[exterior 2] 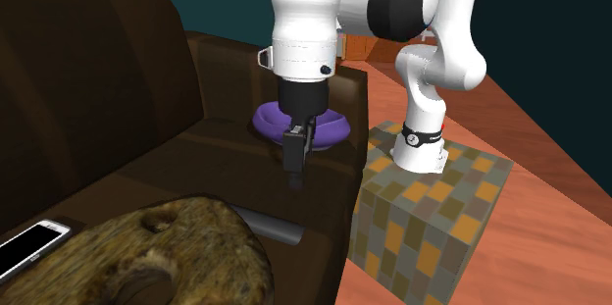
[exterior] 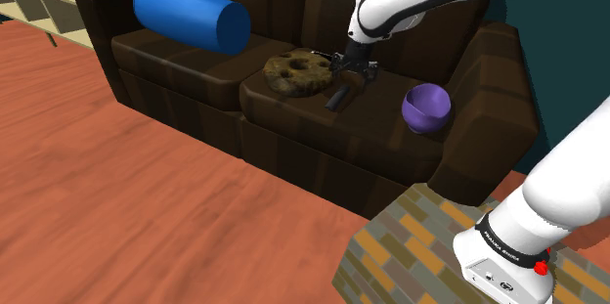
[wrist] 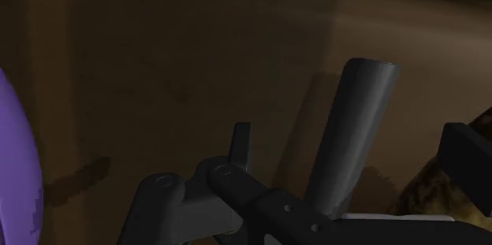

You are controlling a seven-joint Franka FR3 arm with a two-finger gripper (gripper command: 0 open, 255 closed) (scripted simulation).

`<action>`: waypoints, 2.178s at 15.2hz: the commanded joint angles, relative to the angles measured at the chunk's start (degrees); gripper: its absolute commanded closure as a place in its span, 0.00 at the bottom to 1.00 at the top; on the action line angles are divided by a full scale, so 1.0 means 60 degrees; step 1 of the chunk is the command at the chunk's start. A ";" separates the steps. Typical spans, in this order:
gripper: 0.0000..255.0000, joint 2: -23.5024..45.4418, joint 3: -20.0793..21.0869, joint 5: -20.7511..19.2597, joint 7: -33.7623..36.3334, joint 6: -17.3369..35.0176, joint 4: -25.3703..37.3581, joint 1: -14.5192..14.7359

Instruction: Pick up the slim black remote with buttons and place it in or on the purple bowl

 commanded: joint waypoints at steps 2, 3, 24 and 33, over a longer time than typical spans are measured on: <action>0.00 0.0984 -0.0138 -0.0065 0.0996 0.0383 0.0670 -0.0076; 0.00 0.1312 -0.0204 -0.0076 0.1293 0.0507 0.0898 -0.0094; 1.00 0.2826 -0.0431 -0.0210 0.2193 0.1509 0.1476 0.0002; 1.00 0.2597 -0.0433 -0.0153 0.2082 0.1381 0.1377 -0.0075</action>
